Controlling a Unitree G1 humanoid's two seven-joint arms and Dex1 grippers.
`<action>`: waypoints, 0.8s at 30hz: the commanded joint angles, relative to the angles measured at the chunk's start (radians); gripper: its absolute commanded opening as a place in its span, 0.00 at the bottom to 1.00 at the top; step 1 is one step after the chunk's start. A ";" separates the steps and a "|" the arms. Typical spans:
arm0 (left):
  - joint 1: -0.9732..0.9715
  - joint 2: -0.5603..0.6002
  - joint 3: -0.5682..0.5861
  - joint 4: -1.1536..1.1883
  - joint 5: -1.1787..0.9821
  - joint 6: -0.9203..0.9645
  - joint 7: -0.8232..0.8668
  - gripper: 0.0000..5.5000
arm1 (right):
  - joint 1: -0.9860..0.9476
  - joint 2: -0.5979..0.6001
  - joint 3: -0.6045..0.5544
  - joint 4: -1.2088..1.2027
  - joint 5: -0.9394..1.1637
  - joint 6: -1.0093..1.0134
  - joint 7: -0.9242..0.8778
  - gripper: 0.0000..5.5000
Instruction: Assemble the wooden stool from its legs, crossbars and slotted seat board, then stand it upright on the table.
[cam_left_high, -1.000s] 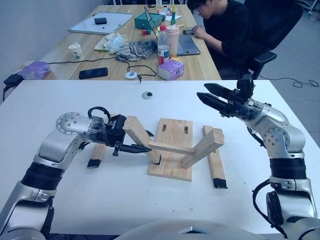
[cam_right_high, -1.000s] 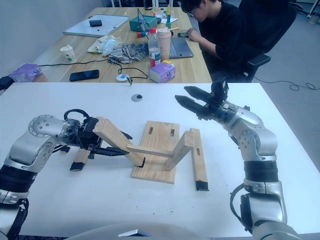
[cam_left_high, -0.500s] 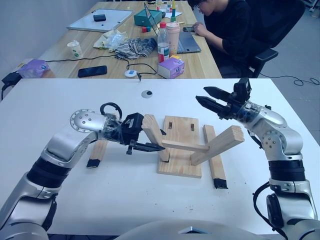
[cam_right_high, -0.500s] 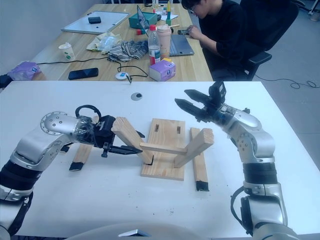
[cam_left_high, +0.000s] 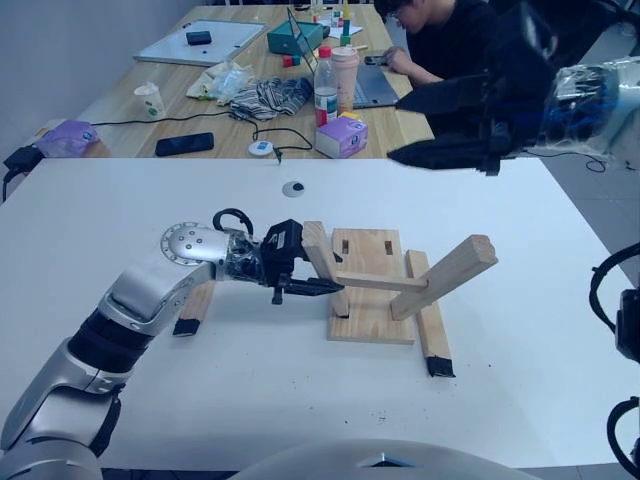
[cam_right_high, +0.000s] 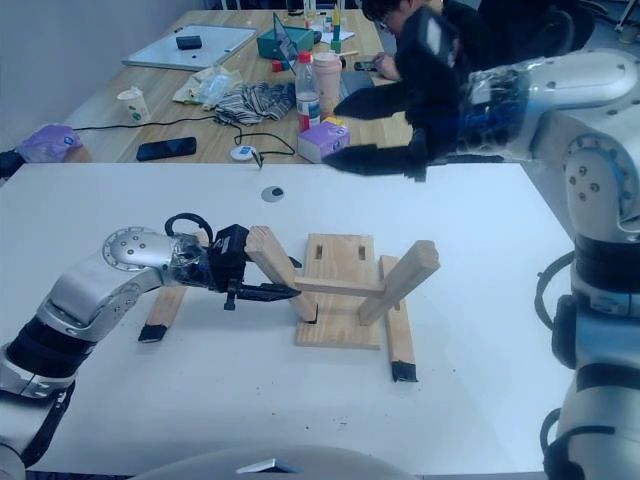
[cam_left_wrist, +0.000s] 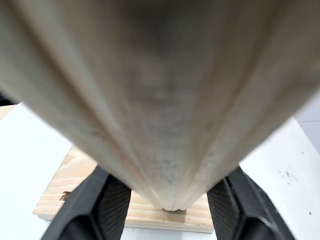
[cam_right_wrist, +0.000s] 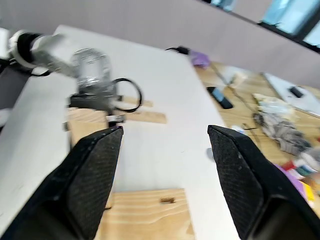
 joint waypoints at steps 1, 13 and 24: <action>0.112 0.073 -0.178 0.185 0.278 0.289 0.150 0.37 | -0.078 -0.046 0.171 -0.087 -0.077 0.016 0.090 0.57; 0.078 0.064 -0.213 0.202 0.264 0.282 0.173 0.37 | 0.007 -0.041 0.460 -0.104 -0.376 -0.138 0.159 0.57; 0.067 0.056 -0.215 0.181 0.243 0.293 0.178 0.37 | 0.058 0.020 0.585 -0.065 -0.562 -0.213 0.160 0.20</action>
